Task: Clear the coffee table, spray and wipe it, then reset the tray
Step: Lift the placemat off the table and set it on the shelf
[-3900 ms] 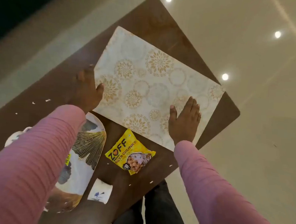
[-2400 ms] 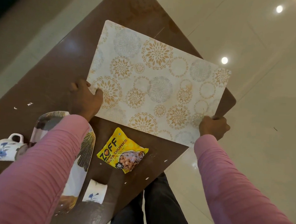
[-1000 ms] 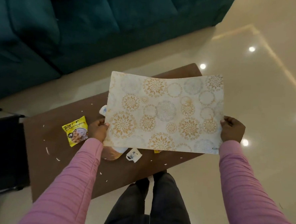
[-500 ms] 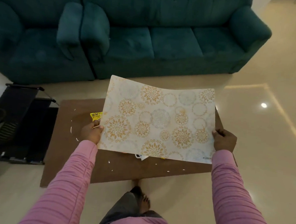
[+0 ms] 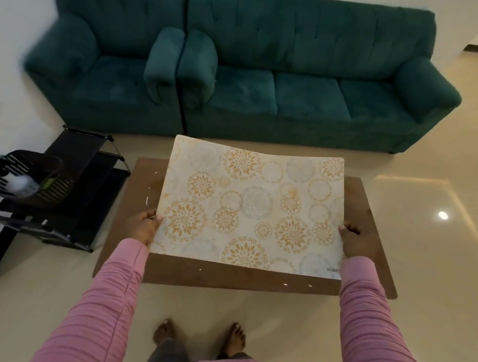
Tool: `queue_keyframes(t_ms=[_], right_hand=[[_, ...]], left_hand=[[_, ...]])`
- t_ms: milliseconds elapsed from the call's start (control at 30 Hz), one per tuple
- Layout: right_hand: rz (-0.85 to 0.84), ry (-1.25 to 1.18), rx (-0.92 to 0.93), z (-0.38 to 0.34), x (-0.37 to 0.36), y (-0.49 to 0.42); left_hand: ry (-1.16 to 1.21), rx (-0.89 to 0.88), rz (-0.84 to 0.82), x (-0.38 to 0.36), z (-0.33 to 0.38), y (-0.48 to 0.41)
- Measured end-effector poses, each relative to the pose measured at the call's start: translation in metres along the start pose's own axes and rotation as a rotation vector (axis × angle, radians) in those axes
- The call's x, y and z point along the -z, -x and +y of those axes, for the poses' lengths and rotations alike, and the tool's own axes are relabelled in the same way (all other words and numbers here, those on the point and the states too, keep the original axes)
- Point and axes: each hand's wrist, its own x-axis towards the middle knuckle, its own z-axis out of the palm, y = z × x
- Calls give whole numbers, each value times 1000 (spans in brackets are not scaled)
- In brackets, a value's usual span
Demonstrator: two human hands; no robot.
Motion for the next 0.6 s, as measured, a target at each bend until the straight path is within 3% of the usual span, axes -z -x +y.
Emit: queue_keyframes(t_ms=[300,600], right_hand=[[-32,84,45,-40,-71,84],[-31,14,41,-57,-168,175]], left_hand=[[-19,-68,57,110,21,-34],[-76,-125,54,235,49,-82]])
